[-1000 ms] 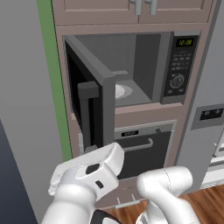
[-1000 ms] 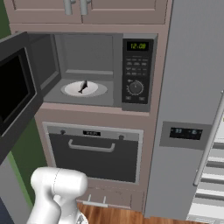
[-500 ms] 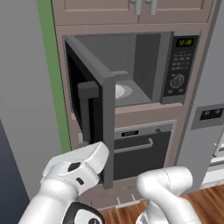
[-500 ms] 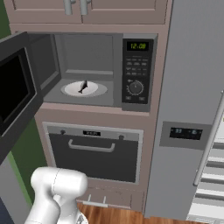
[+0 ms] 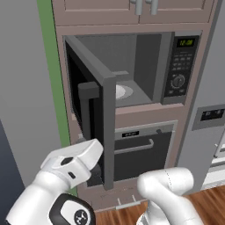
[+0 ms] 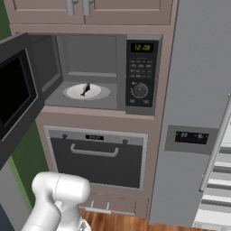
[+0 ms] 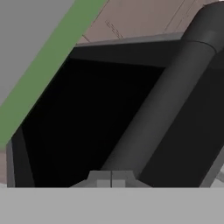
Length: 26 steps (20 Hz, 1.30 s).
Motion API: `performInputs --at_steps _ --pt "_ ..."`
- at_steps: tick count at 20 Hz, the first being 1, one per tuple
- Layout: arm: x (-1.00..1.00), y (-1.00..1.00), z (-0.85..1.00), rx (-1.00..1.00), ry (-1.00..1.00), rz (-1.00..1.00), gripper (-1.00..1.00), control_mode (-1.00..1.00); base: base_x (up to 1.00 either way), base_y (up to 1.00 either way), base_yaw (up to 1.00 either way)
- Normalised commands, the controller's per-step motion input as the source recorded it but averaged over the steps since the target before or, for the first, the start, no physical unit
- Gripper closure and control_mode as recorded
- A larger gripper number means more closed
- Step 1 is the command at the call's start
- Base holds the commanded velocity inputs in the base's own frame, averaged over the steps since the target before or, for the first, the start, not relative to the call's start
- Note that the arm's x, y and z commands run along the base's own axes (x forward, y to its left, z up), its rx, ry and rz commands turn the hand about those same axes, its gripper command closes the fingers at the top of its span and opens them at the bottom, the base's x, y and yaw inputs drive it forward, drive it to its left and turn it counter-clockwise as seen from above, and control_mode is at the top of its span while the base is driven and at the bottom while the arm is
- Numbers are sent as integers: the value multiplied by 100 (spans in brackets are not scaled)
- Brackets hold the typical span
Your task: Transport the fish from the fridge to the microwave and turn on the microwave.
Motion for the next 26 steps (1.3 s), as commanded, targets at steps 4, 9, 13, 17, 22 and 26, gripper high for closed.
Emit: performInputs --at_steps 4,9,13,17,22,26 --pt "16 0 -5 0 -1 -9 100 -100 0 0 0" --pt "8 0 0 0 -1 -10 100 -100 0 0 0" --pt "16 0 0 0 -3 -10 100 -100 0 0 0" --pt "13 -3 0 0 0 -8 100 -100 0 0 0" --pt "43 -14 -8 -6 -1 -4 100 -100 0 0 0" --pt "33 0 -32 -9 -8 0 100 -100 0 0 0"
